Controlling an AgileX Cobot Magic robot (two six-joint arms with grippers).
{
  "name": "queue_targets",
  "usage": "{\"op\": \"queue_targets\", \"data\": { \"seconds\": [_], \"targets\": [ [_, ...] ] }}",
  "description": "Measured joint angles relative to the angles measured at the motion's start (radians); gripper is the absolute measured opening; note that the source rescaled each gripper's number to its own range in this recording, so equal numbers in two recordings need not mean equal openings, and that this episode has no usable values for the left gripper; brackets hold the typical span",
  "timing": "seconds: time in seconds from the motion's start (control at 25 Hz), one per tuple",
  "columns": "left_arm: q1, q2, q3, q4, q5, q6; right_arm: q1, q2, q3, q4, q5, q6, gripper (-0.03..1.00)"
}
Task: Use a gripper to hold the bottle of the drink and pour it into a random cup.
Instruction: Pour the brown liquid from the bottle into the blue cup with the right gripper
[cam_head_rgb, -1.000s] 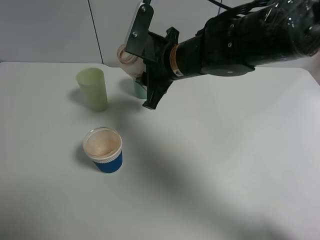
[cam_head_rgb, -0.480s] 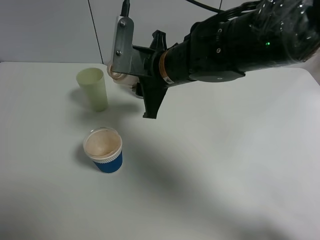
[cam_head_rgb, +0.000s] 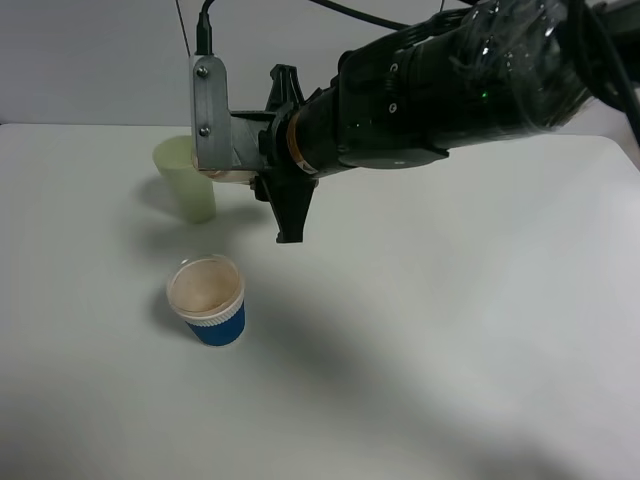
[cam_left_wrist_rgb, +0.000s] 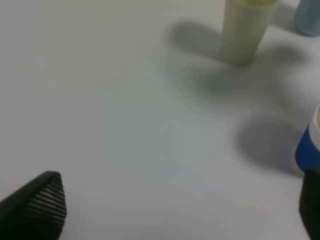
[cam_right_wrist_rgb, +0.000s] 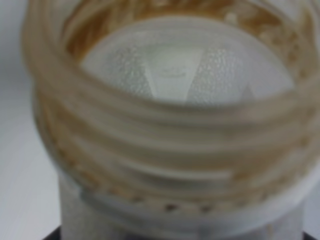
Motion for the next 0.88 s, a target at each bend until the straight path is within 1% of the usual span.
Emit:
{"op": "queue_targets", "data": {
  "seconds": [0.32, 0.64, 0.88],
  "targets": [
    [0.0, 0.0, 0.0, 0.0, 0.0, 0.0, 0.012, 0.0, 0.0, 0.0, -0.017, -0.14, 0.0],
    [0.0, 0.0, 0.0, 0.0, 0.0, 0.0, 0.033, 0.0, -0.026, 0.008, -0.042, -0.177, 0.0],
    [0.0, 0.0, 0.0, 0.0, 0.0, 0.0, 0.057, 0.0, -0.029, 0.015, -0.04, -0.319, 0.0]
  ]
}}
